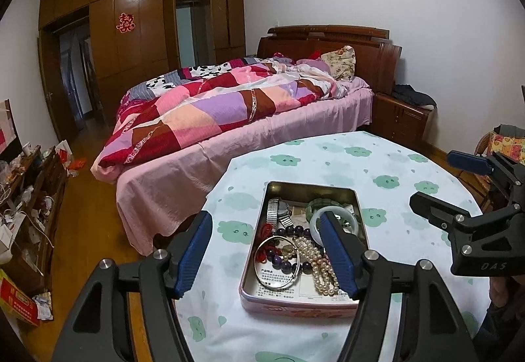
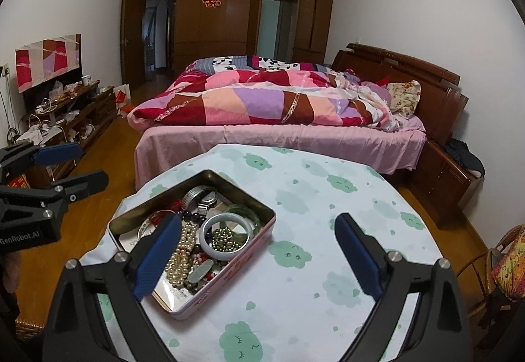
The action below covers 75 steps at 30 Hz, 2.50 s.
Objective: Organize jewelry
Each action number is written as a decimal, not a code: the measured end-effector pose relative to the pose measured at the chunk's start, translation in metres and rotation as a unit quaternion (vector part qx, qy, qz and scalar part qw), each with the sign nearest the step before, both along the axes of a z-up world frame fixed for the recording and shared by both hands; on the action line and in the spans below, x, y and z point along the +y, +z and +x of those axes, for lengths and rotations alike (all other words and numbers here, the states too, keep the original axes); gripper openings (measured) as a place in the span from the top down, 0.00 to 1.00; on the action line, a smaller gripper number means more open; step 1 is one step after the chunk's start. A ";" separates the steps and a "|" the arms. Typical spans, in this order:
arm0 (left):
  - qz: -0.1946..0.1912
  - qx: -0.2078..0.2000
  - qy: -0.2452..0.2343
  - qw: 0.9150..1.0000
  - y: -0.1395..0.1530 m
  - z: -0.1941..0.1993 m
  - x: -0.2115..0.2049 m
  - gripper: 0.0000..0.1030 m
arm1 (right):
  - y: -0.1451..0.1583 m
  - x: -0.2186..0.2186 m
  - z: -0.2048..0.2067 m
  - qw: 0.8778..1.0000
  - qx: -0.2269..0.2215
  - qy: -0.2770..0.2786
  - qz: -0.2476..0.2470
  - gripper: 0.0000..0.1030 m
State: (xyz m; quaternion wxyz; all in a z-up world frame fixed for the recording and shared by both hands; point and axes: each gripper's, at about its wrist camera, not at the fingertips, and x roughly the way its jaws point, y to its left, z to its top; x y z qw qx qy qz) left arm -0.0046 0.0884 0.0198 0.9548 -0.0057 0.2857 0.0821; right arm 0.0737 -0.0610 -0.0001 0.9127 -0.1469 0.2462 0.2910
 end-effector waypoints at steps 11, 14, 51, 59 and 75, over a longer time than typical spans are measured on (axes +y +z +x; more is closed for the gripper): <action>-0.001 -0.001 0.003 1.000 0.001 0.001 0.003 0.34 | 0.003 -0.003 -0.003 1.000 -0.005 0.001 -0.002 0.05; -0.001 -0.003 0.003 1.000 0.002 0.001 0.004 0.34 | 0.004 -0.003 -0.004 1.000 -0.006 0.001 -0.002 0.05; -0.005 -0.002 0.007 1.000 0.001 0.000 0.009 0.34 | 0.003 -0.002 -0.005 1.000 -0.006 0.002 -0.004 0.03; -0.014 0.004 0.012 1.000 -0.003 0.001 0.013 0.34 | 0.003 -0.002 -0.005 1.000 -0.006 0.001 -0.003 0.03; -0.008 0.010 0.025 1.000 -0.007 0.006 0.009 0.33 | -0.004 -0.003 -0.007 1.000 -0.003 0.002 -0.006 0.03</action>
